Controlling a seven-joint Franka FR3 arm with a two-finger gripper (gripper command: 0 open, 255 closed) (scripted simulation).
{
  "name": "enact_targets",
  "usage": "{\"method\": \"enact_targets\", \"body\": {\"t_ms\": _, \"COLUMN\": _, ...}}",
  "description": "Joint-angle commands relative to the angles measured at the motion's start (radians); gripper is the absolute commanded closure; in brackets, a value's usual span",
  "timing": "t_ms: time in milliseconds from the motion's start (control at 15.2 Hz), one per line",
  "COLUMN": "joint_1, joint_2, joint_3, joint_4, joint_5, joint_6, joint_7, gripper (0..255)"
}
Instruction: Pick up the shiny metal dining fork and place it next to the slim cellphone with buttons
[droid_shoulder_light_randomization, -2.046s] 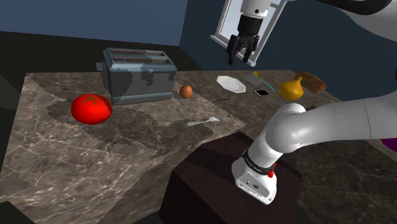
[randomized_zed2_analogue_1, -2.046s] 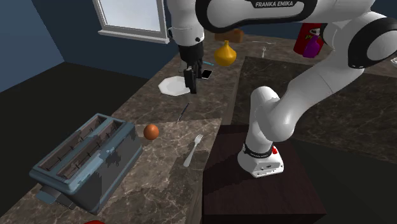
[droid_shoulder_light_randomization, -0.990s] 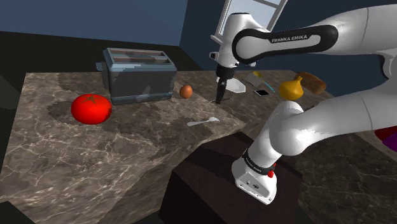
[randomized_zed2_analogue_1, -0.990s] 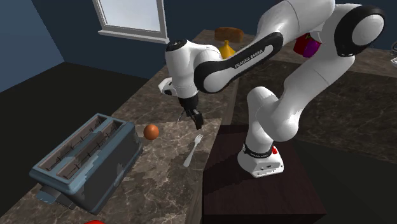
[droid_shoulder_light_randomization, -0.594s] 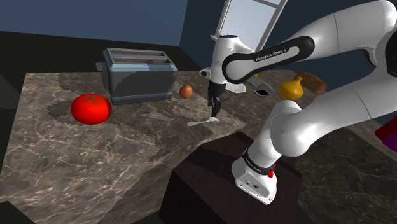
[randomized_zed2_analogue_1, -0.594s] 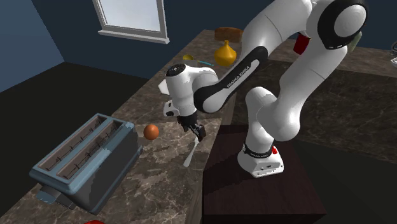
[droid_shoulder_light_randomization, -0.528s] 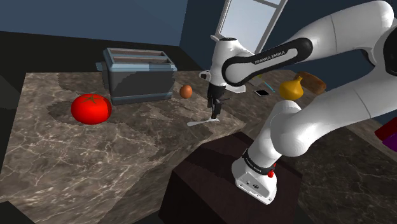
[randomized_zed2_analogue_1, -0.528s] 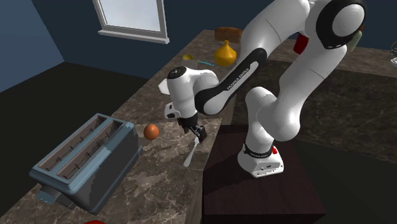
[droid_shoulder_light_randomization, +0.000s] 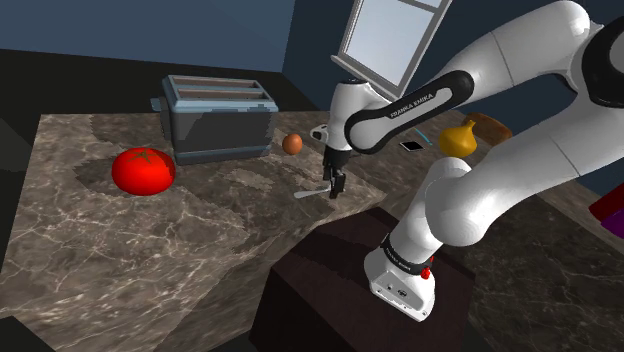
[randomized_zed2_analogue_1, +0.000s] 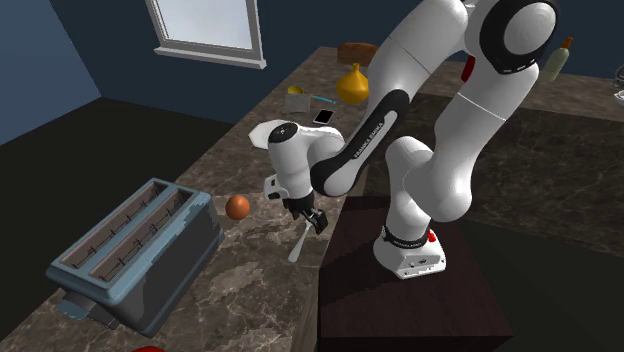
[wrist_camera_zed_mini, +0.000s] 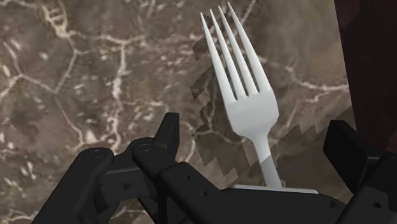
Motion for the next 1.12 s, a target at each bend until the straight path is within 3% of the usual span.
{"method": "enact_targets", "body": {"t_ms": 0, "joint_1": 0.001, "joint_2": 0.010, "joint_3": -0.002, "joint_4": -0.001, "joint_5": 0.000, "joint_6": 0.012, "joint_7": -0.001, "gripper": 0}}
{"method": "enact_targets", "body": {"t_ms": 396, "joint_1": 0.001, "joint_2": 0.010, "joint_3": -0.002, "joint_4": -0.001, "joint_5": 0.000, "joint_6": 0.012, "joint_7": -0.001, "gripper": 0}}
{"method": "enact_targets", "body": {"t_ms": 462, "joint_1": 0.001, "joint_2": 0.010, "joint_3": -0.002, "joint_4": -0.001, "joint_5": 0.000, "joint_6": 0.012, "joint_7": -0.001, "gripper": 255}}
{"method": "enact_targets", "body": {"t_ms": 1056, "joint_1": 0.001, "joint_2": 0.010, "joint_3": -0.002, "joint_4": -0.001, "joint_5": 0.000, "joint_6": 0.012, "joint_7": -0.001, "gripper": 255}}
